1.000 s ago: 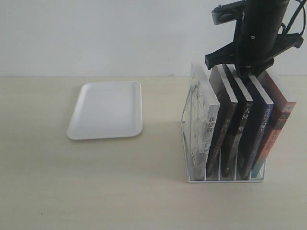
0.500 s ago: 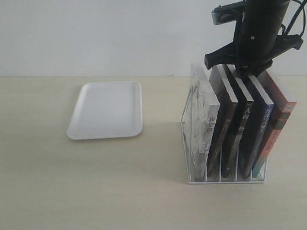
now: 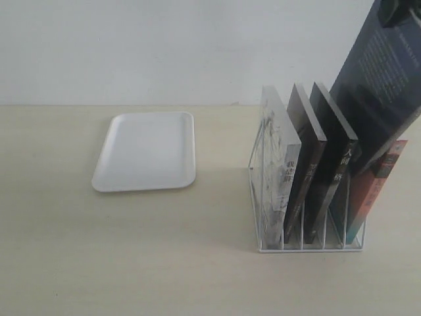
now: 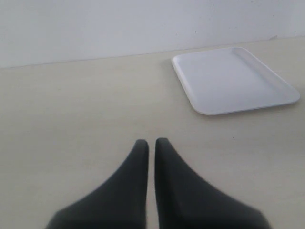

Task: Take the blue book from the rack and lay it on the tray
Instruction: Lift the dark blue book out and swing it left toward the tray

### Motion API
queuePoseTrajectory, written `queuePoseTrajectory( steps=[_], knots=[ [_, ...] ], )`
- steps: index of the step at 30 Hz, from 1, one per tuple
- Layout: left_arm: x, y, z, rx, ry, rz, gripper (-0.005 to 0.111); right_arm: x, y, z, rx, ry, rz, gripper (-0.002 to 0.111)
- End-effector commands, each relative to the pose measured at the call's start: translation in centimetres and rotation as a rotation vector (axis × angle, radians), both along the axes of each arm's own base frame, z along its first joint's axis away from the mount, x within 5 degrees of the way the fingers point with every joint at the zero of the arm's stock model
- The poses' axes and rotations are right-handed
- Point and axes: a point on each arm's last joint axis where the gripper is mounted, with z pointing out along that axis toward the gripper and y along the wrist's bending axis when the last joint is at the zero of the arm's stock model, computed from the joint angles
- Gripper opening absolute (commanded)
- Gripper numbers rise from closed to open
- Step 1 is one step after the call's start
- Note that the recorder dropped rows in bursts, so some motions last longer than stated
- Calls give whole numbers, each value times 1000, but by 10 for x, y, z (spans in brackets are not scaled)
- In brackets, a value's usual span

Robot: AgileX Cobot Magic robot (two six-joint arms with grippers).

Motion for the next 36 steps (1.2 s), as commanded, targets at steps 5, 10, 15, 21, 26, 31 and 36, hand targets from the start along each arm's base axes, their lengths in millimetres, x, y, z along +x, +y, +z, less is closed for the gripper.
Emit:
queuePoseTrajectory(
  steps=[5,10,15,21,26,31,36],
  knots=[
    [0,0,3,1,-22,1,5,-12,-11,17,-29,-70,-6,0],
    [0,0,3,1,-22,1,5,-13,-11,17,-29,-71,-2,0],
    [0,0,3,1,-22,1,5,-33,-19,36,-12,-133,9,0],
    [0,0,3,1,-22,1,5,-74,-26,80,126,-387,104,0],
    [0,0,3,1,-22,1,5,-98,-18,96,203,-474,311,0],
    [0,0,3,1,-22,1,5,-108,8,99,313,-470,620,0],
    [0,0,3,1,-22,1,5,-110,33,91,351,-427,922,0]
  ],
)
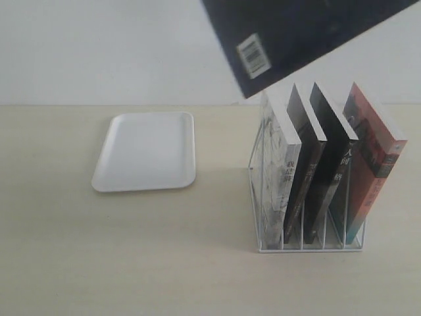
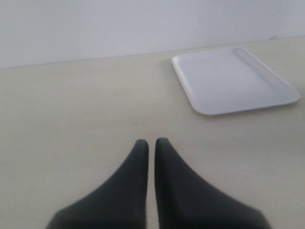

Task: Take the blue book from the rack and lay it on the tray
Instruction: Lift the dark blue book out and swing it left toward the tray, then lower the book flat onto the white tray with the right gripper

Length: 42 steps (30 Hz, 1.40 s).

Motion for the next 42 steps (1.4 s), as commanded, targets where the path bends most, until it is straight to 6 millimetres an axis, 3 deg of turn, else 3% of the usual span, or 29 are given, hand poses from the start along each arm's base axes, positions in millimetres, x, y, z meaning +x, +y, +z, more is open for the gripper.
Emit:
queuePoseTrajectory(
  steps=[1,9,16,24,28,32,35,39,42],
  knots=[
    [0,0,3,1,-22,1,5,-1,21,-4,-3,-29,230,0],
    [0,0,3,1,-22,1,5,17,80,-48,-192,57,435,0],
    [0,0,3,1,-22,1,5,32,139,-95,-522,-20,284,0],
    [0,0,3,1,-22,1,5,52,224,-143,-549,-353,339,0],
    [0,0,3,1,-22,1,5,83,250,-190,-807,-588,368,0],
    [0,0,3,1,-22,1,5,96,283,-233,-789,-759,453,0],
    [0,0,3,1,-22,1,5,111,282,-251,-864,-790,440,0],
    [0,0,3,1,-22,1,5,143,266,-252,-714,-752,357,0],
    [0,0,3,1,-22,1,5,161,255,-260,-703,-745,344,0]
  ],
)
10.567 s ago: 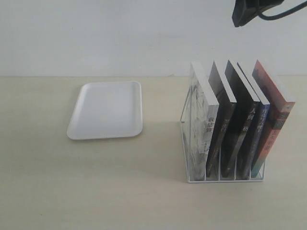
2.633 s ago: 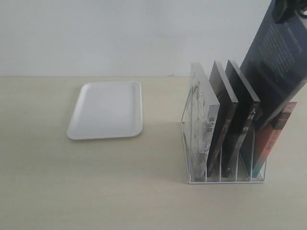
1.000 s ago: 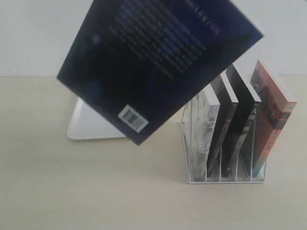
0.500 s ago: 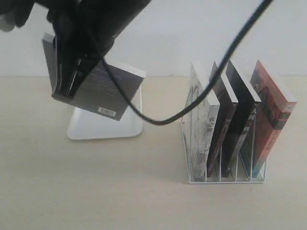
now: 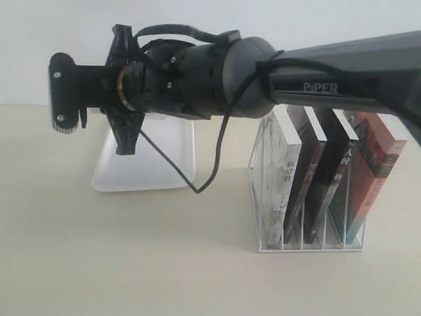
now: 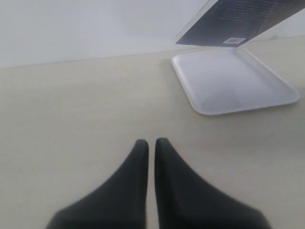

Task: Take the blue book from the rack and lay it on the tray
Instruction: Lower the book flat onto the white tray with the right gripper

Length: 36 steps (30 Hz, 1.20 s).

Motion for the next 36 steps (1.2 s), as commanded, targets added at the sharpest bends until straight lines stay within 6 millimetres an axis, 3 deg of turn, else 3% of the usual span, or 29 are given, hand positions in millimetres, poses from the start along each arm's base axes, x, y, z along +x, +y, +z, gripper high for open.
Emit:
queuePoseTrajectory(
  steps=[1,9,26,29,34,36],
  knots=[
    [0,0,3,1,-22,1,5,19,-11,1,44,-20,13,0],
    [0,0,3,1,-22,1,5,46,-7,-8,84,8,-86,0],
    [0,0,3,1,-22,1,5,61,-4,-58,51,82,-107,1],
    [0,0,3,1,-22,1,5,60,-2,-58,80,92,-94,13],
    [0,0,3,1,-22,1,5,59,0,-57,138,127,-102,52],
    [0,0,3,1,-22,1,5,60,-1,-58,134,130,-114,58]
  ],
)
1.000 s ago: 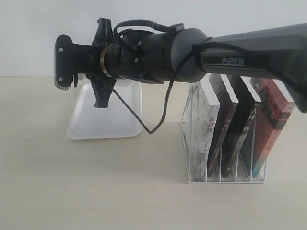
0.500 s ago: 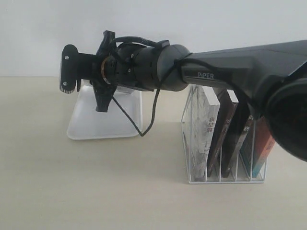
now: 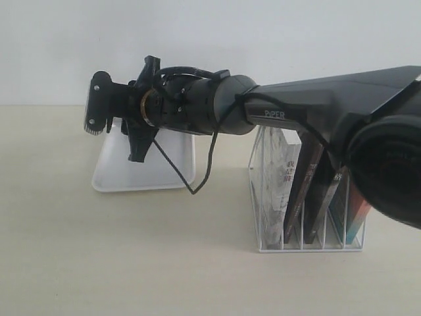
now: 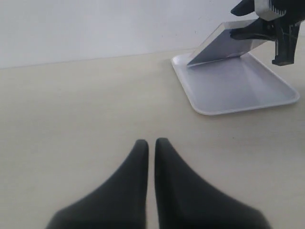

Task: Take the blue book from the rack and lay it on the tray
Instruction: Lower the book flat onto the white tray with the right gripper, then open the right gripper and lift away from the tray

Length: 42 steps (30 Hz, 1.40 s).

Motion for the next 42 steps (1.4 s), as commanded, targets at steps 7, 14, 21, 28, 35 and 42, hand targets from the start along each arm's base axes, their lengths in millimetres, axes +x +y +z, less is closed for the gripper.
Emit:
queuePoseTrajectory(
  steps=[7,14,21,28,35,42],
  knots=[
    [0,0,3,1,-22,1,5,-1,1,10,112,65,-58,58],
    [0,0,3,1,-22,1,5,-15,9,31,179,82,-69,58],
    [0,0,3,1,-22,1,5,-23,2,61,242,114,-177,58],
    [0,0,3,1,-22,1,5,-30,-7,76,217,130,-283,43],
    [0,0,3,1,-22,1,5,-52,-16,107,188,138,-399,0],
    [0,0,3,1,-22,1,5,-91,-47,143,87,330,-422,0]
  ],
)
